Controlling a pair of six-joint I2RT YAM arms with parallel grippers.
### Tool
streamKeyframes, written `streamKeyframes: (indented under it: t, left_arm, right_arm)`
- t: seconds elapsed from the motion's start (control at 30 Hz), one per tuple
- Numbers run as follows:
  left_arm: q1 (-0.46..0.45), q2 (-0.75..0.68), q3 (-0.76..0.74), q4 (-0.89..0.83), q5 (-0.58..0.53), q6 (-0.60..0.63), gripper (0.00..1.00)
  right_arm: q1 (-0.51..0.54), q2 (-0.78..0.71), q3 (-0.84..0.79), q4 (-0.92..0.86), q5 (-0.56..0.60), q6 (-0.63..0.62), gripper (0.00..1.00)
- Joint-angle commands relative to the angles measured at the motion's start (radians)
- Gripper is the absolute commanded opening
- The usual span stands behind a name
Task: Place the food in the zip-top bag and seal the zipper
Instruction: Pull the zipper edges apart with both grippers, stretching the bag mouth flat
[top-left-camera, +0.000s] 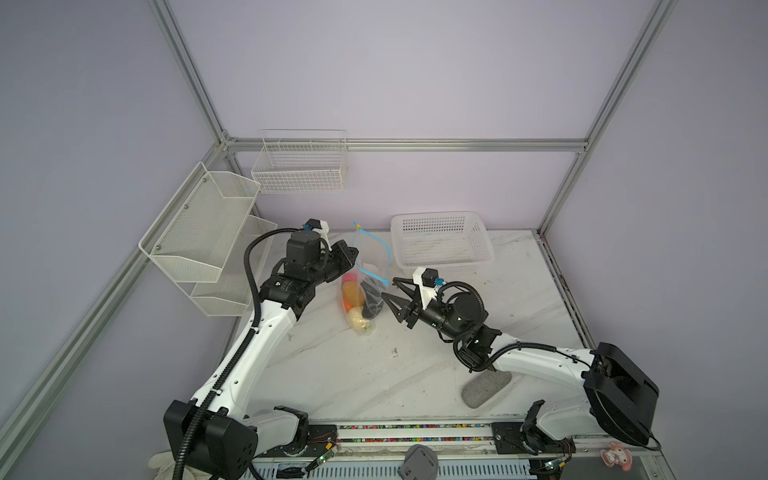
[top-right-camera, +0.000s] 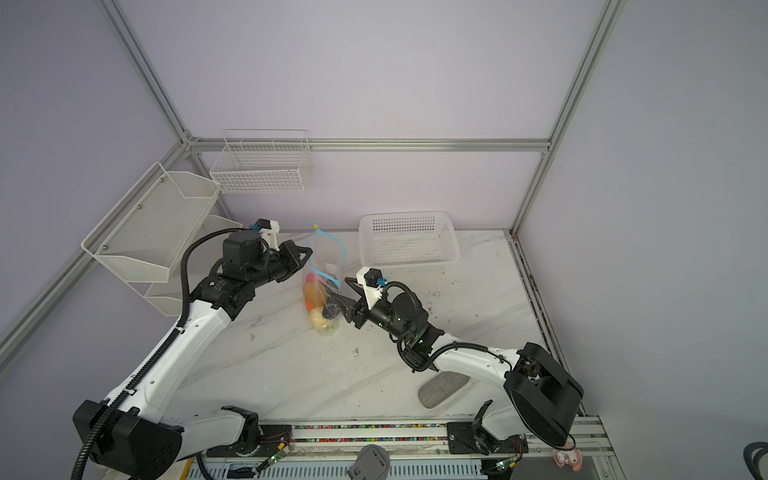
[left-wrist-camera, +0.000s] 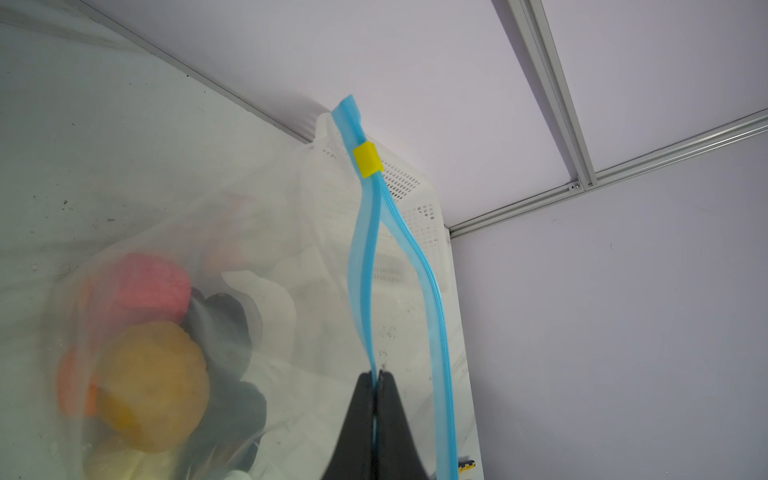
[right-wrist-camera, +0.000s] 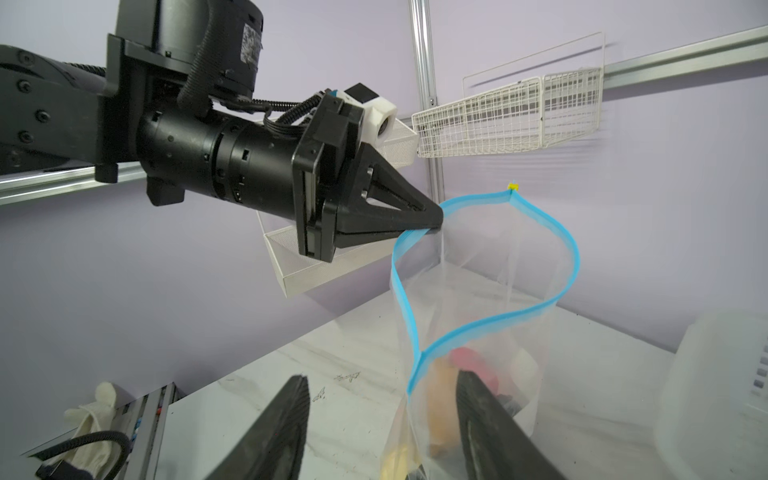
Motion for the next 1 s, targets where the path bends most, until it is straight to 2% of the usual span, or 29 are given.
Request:
streamKeyframes:
  t: [0.0,0.13,0.3,0.53,0.73,0.77,0.87,0.97]
  left_arm:
    - [-0.005,-0.026,-0.031,0.038,0.007,-0.011,0.0]
    - [-0.005,-0.03,-0.038,0.039,0.004,-0.01,0.0]
    - [-0.005,-0.038,-0.042,0.038,0.001,-0.009,0.0]
    - [-0.005,-0.038,-0.044,0.038,0.001,-0.009,0.0]
    - [-0.005,-0.04,-0.037,0.036,-0.003,-0.003,0.0]
    - [-0.004,-0.041,-0.034,0.034,-0.005,0.002,0.03]
    - [0.002,-0.051,-0.022,0.024,-0.023,0.032,0.24]
    - [0.016,-0.068,0.005,-0.011,-0.055,0.071,0.39]
  right_arm:
    - [0.012,0.031,0.008,0.13,0.067,-0.033,0.52]
    - [0.013,0.075,0.04,0.136,0.058,-0.022,0.38]
    - [0.015,0.095,0.047,0.152,0.074,-0.011,0.29]
    - [0.017,0.109,0.057,0.151,0.075,0.017,0.11]
    - [0.017,0.093,0.062,0.124,0.064,-0.024,0.03]
    - [0.017,0.08,0.057,0.119,0.074,-0.042,0.02]
    - [0.013,0.055,0.05,0.11,0.111,-0.069,0.0]
    - [0.008,0.043,0.062,0.084,0.094,-0.075,0.0]
